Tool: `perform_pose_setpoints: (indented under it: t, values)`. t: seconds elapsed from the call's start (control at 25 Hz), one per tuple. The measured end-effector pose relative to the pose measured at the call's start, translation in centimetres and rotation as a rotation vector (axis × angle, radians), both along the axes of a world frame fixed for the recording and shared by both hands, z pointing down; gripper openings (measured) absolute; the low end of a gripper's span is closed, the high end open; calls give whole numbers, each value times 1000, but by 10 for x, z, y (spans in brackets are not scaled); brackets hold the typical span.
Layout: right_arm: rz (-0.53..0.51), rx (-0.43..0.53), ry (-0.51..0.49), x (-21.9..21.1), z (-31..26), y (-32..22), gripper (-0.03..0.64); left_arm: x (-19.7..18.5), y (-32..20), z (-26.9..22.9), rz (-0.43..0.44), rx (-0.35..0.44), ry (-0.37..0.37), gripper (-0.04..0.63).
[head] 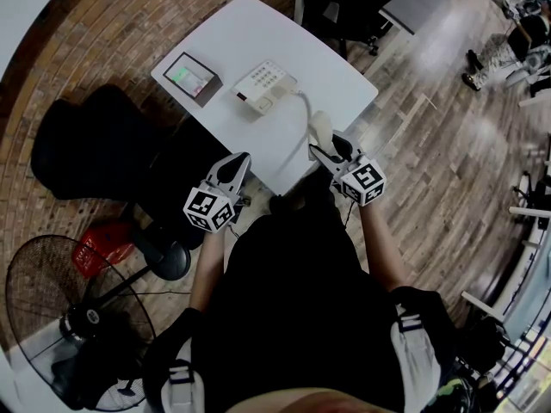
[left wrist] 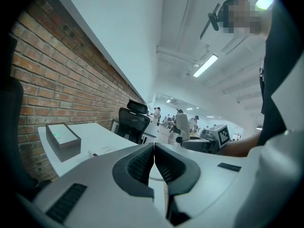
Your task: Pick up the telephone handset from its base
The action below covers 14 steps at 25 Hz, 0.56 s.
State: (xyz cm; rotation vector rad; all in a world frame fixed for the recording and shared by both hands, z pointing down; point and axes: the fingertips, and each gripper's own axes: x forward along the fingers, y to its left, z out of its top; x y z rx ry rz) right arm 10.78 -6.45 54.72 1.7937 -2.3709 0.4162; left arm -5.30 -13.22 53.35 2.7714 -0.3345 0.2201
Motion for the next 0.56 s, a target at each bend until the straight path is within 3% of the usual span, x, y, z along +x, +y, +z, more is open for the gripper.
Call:
perform_pose_setpoints:
  t: [0.56]
  values:
    - [-15,-21,13,-2,4,-8,206,-3,-7,1,-7,-4,-3,20]
